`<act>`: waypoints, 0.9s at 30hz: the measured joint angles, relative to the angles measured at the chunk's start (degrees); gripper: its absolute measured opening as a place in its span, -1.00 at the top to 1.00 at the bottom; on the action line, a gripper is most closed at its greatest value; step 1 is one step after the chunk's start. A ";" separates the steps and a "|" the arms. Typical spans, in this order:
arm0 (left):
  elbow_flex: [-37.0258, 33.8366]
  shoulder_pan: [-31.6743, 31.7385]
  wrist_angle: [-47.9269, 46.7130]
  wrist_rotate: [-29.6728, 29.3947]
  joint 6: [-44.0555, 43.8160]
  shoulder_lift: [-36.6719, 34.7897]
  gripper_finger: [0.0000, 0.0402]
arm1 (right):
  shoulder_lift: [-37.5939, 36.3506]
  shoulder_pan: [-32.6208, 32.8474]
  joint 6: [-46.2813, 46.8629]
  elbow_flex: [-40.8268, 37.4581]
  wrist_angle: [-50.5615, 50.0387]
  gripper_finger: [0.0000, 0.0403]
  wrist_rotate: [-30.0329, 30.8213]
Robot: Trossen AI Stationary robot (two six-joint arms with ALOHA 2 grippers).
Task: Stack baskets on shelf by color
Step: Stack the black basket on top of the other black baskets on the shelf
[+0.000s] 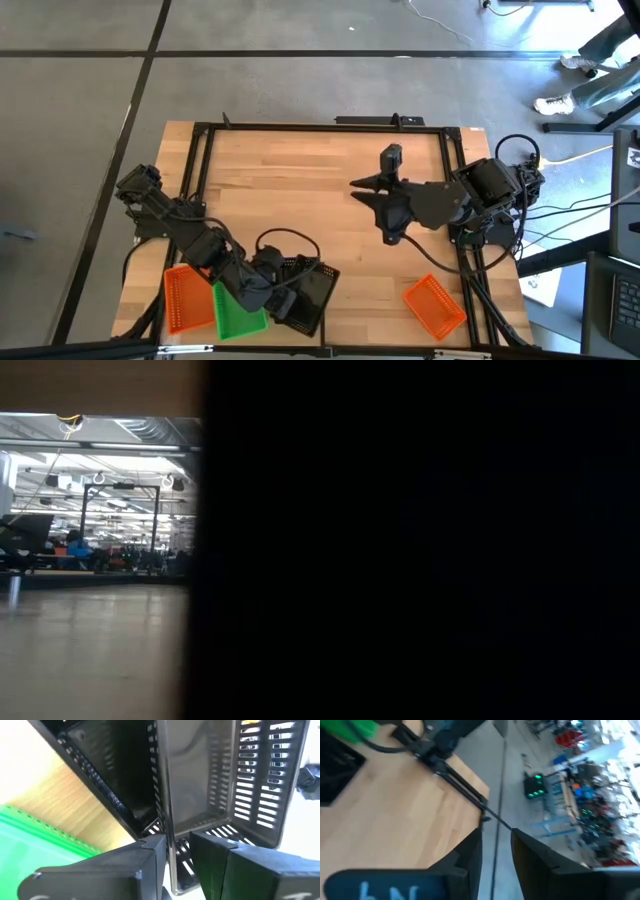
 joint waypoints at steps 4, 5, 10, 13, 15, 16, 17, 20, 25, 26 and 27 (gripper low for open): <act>0.00 -0.90 0.00 -0.09 -2.85 0.00 0.63 | -0.01 0.00 0.82 0.00 -1.06 0.48 -7.17; 0.00 -1.09 0.00 -0.31 -3.23 0.00 0.63 | 0.00 -0.02 1.69 0.00 -1.56 0.48 -9.46; 0.00 -1.61 0.00 -0.51 -4.27 0.00 0.63 | 0.00 0.00 5.55 0.00 -7.73 0.48 -21.55; 0.00 -1.54 0.09 -1.17 -4.50 -0.01 0.63 | 0.00 -0.07 7.74 -0.09 -11.66 0.48 -29.63; 0.00 -1.65 0.05 -1.97 -4.86 -0.61 0.63 | 0.00 -0.07 8.95 -0.41 -12.94 0.48 -34.50; 0.01 -1.81 0.14 -2.36 -4.88 -1.03 0.63 | 0.00 -0.07 9.36 -0.66 -13.12 0.48 -36.58; 0.07 -1.87 0.24 -2.61 -4.93 -1.48 0.63 | 0.00 -0.07 9.55 -1.08 -13.12 0.48 -38.64; 0.09 -2.08 0.14 -3.47 -6.06 -2.29 0.63 | 0.00 -0.06 9.64 -2.33 -13.18 0.48 -41.84; 0.09 -2.57 0.15 -4.50 -6.38 -3.15 0.64 | 0.00 -1.22 10.47 -6.08 -13.22 0.48 -43.02; 0.07 -2.59 0.12 -4.82 -6.35 -3.10 0.64 | 0.00 -1.62 10.55 -7.03 -13.16 0.48 -43.04; 0.07 -2.59 -0.01 -4.97 -6.11 -3.08 0.64 | 0.00 -2.12 10.44 -8.15 -12.86 0.48 -43.05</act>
